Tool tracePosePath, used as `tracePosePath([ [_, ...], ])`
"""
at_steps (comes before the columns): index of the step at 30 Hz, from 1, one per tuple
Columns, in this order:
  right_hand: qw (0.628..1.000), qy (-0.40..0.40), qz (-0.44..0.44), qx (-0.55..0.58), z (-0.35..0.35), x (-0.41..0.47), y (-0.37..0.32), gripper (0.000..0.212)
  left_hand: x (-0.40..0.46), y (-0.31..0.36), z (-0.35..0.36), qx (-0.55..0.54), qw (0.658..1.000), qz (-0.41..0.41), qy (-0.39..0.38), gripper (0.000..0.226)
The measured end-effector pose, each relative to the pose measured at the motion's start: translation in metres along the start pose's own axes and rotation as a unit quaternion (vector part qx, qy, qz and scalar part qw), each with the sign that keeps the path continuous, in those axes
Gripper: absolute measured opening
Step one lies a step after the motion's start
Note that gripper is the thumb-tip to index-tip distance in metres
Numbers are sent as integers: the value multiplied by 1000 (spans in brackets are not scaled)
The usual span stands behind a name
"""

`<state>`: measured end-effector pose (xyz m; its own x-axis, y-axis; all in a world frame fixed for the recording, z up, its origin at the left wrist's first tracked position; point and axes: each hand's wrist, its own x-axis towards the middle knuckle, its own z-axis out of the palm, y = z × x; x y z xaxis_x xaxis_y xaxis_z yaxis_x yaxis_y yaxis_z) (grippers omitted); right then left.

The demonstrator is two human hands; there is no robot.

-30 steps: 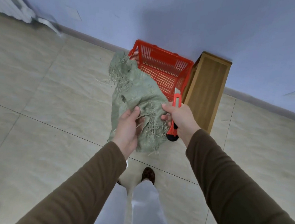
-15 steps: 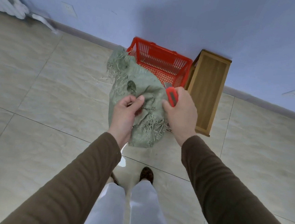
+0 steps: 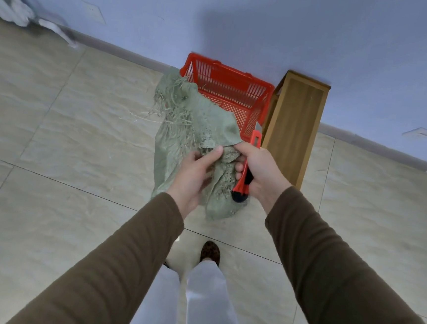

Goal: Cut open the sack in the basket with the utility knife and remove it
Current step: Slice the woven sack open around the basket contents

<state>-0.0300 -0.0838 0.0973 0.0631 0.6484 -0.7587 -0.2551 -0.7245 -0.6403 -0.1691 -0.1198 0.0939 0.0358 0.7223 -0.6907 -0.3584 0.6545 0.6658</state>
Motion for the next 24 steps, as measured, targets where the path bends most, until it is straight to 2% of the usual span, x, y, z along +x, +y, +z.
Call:
tracePosePath([
  [2, 1000, 0, 16, -2, 1, 2, 3, 15, 0, 9, 9, -59, 996, -62, -39, 19],
  [5, 998, 28, 39, 36, -3, 8, 3, 18, 9, 14, 11, -101, 992, -78, -3, 16],
  [7, 995, 52, 55, 59, -7, 12, -3, 11, 13, 8, 8, -66, 996, -51, 11, 6],
  [10, 993, 69, 86, 51, -13, 18, -11, 9, 12, 2, 6, -29, 999, 1, -21, 26],
  [15, 993, 69, 96, -13, -29, 21, -11, 19, 23, 27, -16, -80, 993, 88, 18, 27],
  [19, 992, -14, 126, -9, -37, 17, -17, 24, 28, 32, -27, -57, 993, 82, 70, 16],
  [20, 992, -26, 127, -7, -36, 14, -19, 29, 25, 30, -26, -50, 993, 80, 72, 20],
  [22, 992, -37, 121, -8, -32, 9, -22, 35, 17, 25, -21, 35, 989, 92, 107, 45],
  [24, 993, -45, 113, -5, -28, 6, -21, 36, 1, 19, -10, 182, 950, 170, 187, 49],
])
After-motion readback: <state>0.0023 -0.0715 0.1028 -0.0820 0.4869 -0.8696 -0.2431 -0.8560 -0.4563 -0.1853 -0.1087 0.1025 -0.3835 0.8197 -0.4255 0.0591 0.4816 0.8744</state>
